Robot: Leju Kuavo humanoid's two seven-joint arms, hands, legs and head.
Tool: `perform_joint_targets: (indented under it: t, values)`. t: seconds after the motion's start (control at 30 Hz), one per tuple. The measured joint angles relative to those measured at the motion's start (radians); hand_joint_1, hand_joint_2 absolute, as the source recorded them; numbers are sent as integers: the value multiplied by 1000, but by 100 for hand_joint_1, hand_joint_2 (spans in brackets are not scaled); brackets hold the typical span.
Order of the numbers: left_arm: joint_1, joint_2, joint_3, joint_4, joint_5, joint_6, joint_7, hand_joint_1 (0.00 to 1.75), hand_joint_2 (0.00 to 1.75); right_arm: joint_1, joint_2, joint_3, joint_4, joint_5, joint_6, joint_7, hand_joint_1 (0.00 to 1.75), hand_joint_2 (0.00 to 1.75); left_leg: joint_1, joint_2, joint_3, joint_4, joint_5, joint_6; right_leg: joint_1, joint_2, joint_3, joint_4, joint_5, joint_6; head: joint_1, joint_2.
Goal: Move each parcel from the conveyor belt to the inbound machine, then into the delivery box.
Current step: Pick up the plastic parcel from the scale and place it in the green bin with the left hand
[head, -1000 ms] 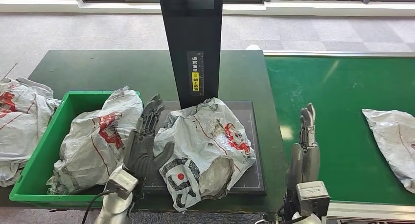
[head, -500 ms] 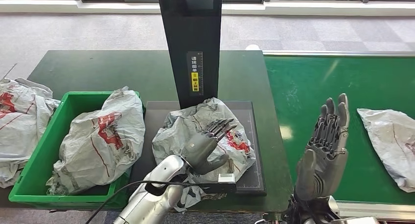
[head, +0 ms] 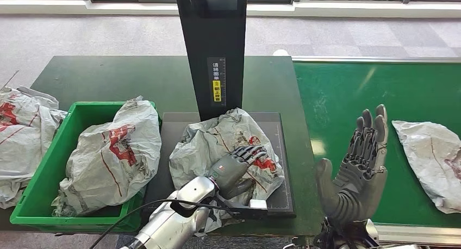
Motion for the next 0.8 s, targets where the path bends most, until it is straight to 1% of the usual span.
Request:
perform_joint_targets:
  t: [0.07, 0.2, 0.33, 0.5, 0.8]
  values:
    - [-18, -4, -1, 47, -5, 4, 10, 0, 175, 0, -2, 8, 0, 3, -5, 0, 0, 175, 0, 0, 0, 0, 0, 0, 0, 0, 0, 0, 0, 0, 0, 0]
    - [-49, -6, -1, 139, -12, -36, 2, 175, 175, -2, -7, 20, 0, 5, -8, 0, 0, 175, 0, 0, 0, 0, 0, 0, 0, 0, 1, 0, 0, 0, 0, 0]
    - [-77, -6, -2, 197, -22, -68, -18, 175, 175, -13, -10, 25, 0, 4, -6, 0, 0, 175, 0, -1, 1, 0, 0, 0, 0, -2, 3, 0, 0, 0, 0, 0]
    - [-100, -6, -3, 228, -24, -119, -28, 175, 175, -14, -11, 26, 1, 5, 4, 0, 0, 175, 0, -1, 2, 0, -1, 1, 0, -3, 7, 0, -1, 0, 0, 0]
    - [-120, -5, -7, 249, -23, -142, -33, 175, 175, -14, -11, 26, 2, 16, 4, 0, 0, 175, 0, -1, 5, -1, -4, 2, 0, -3, 14, 0, -4, 1, 0, 0]
